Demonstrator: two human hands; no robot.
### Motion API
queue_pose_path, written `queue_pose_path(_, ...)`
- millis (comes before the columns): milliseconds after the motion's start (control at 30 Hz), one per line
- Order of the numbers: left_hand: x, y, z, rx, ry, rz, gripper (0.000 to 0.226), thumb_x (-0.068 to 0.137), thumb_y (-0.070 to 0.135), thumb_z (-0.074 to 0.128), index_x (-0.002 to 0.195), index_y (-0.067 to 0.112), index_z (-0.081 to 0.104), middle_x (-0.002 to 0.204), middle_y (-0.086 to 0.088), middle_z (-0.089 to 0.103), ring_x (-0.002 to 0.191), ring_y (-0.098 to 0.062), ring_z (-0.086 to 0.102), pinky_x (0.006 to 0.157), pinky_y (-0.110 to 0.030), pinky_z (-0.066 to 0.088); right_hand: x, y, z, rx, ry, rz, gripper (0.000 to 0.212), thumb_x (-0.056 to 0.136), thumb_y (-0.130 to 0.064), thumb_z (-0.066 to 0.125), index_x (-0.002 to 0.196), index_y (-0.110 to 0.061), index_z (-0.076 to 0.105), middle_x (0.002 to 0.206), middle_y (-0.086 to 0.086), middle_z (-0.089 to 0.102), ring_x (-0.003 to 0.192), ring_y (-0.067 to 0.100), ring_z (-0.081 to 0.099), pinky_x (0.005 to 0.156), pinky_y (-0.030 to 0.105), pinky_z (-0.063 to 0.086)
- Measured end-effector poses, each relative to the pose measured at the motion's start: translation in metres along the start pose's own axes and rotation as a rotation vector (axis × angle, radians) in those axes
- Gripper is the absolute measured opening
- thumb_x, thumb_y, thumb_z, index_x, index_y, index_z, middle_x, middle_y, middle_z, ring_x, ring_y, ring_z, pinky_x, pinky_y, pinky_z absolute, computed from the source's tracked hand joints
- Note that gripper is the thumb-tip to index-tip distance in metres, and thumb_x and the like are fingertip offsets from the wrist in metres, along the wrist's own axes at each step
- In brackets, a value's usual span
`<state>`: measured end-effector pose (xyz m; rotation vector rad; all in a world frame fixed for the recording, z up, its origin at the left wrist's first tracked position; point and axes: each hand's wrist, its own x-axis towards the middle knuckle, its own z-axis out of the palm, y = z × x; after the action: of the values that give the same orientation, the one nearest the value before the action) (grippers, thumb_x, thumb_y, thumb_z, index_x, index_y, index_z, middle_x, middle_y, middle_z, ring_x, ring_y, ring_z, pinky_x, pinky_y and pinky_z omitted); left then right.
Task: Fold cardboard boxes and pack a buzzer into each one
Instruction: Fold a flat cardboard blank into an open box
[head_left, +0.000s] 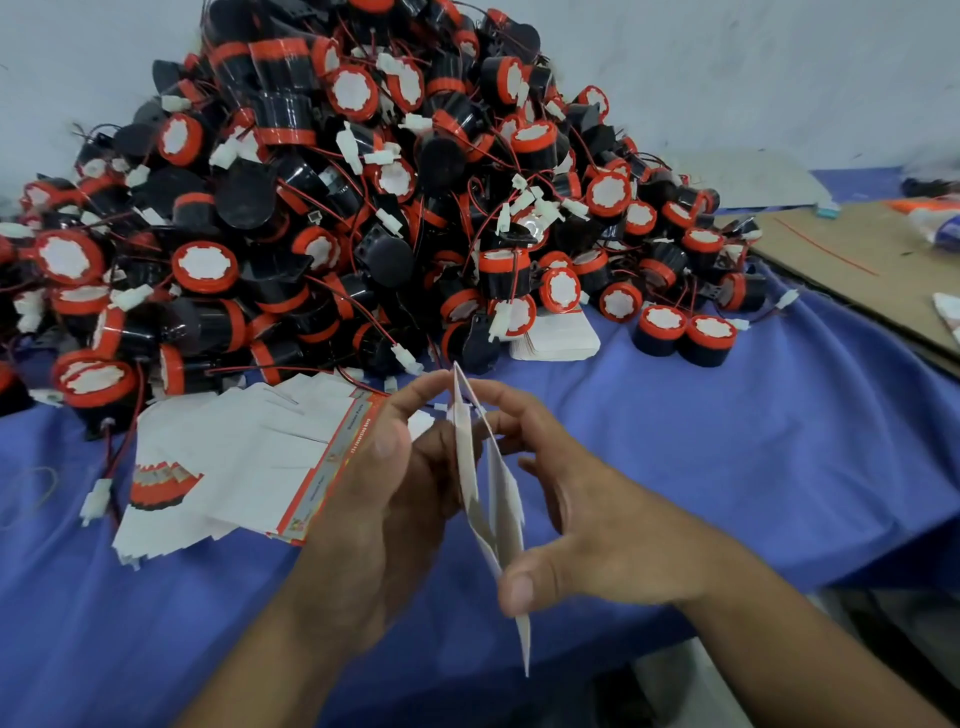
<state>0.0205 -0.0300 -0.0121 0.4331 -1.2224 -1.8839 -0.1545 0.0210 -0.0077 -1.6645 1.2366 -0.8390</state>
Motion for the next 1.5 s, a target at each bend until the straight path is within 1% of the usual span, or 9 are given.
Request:
queue_pose_path(100,-0.001,-0.003,0.001,0.000,-0.005,0.020,0.103,0.064,0.068,0.080,0.140,0.008,0.043,0.083,-0.012,0.050,0.082,-0.033,0.050,0.080,-0.042,0.044,-0.002,0.000,-0.001,-0.012,0.003,0.020,0.115,0.051,-0.083,0.077,0.146,-0.064,0.016,0.150,-0.029,0.031,0.147,0.003,0.026,0.121,0.047,0.024)
queue_pose_path(300,0.001,-0.001,-0.001,-0.023,-0.044,0.019,0.094,0.064,0.063,0.084,0.142,0.026,0.048,0.076,-0.012,0.033,0.067,-0.032,0.018,0.059,-0.045,0.016,-0.004,0.005,-0.006,0.093,0.100,-0.001,0.105,0.054,-0.082,0.077,0.143,-0.066,0.023,0.133,-0.031,0.040,0.134,0.012,0.041,0.106,0.046,0.044)
queue_pose_path(433,0.006,-0.002,-0.005,0.068,-0.069,0.049,0.093,0.060,0.063,0.085,0.133,0.015,0.051,0.069,-0.009,0.037,0.061,-0.016,0.036,0.059,-0.023,0.039,0.002,0.010,-0.007,0.272,0.335,-0.069,0.087,0.057,-0.077,0.080,0.135,-0.058,0.044,0.124,-0.020,0.049,0.123,0.014,0.049,0.110,0.050,0.035)
queue_pose_path(600,0.002,-0.010,-0.005,0.075,-0.050,-0.051,0.065,0.052,0.067,0.087,0.098,0.027,0.064,0.080,-0.007,0.053,0.076,-0.020,0.054,0.073,-0.031,0.047,0.009,0.014,0.003,0.294,0.444,-0.007,0.071,0.058,-0.082,0.075,0.121,-0.055,0.056,0.112,-0.020,0.058,0.108,0.004,0.058,0.096,0.038,0.046)
queue_pose_path(767,0.000,-0.009,-0.004,0.005,0.114,-0.027,0.043,0.064,0.023,0.080,0.091,0.017,0.048,0.079,-0.005,0.049,0.075,-0.018,0.056,0.076,-0.042,0.059,0.011,0.009,0.007,0.291,0.555,0.107,0.076,0.053,-0.083,0.073,0.121,-0.055,0.056,0.135,-0.013,0.055,0.133,0.013,0.049,0.108,0.046,0.046)
queue_pose_path(1033,0.006,0.000,-0.013,-0.087,0.365,0.174,0.060,0.072,0.001,0.065,0.124,0.028,0.059,0.102,-0.010,0.070,0.088,-0.020,0.069,0.080,-0.039,0.059,0.013,0.008,0.030,0.897,0.474,0.179,0.084,0.066,-0.046,0.080,0.142,-0.023,0.052,0.138,0.005,0.057,0.135,0.027,0.050,0.122,0.050,0.029)
queue_pose_path(1133,0.007,0.005,-0.017,-0.140,0.377,0.194,0.068,0.072,-0.002,0.073,0.131,0.026,0.055,0.108,-0.011,0.072,0.097,-0.021,0.072,0.073,-0.029,0.058,0.012,0.009,0.030,1.177,0.378,0.085,0.060,0.082,-0.038,0.063,0.132,-0.006,0.062,0.132,0.025,0.055,0.120,0.034,0.051,0.120,0.048,0.032)
queue_pose_path(1200,0.007,0.004,-0.017,-0.148,0.354,0.193,0.066,0.073,-0.003,0.073,0.131,0.023,0.055,0.102,-0.007,0.072,0.102,-0.023,0.071,0.078,-0.030,0.058,0.011,0.005,0.029,1.300,0.255,0.037,0.069,0.086,-0.032,0.049,0.148,0.000,0.045,0.144,0.025,0.047,0.129,0.037,0.046,0.122,0.049,0.028)
queue_pose_path(1500,0.001,-0.003,-0.010,0.189,0.191,0.191,0.073,0.070,0.022,0.086,0.133,0.028,0.052,0.119,0.002,0.071,0.110,-0.015,0.068,0.079,-0.019,0.054,0.017,0.003,0.024,1.057,0.314,-0.161,0.082,0.087,-0.038,0.074,0.151,-0.001,0.037,0.148,0.030,0.043,0.140,0.052,0.032,0.120,0.058,0.018)
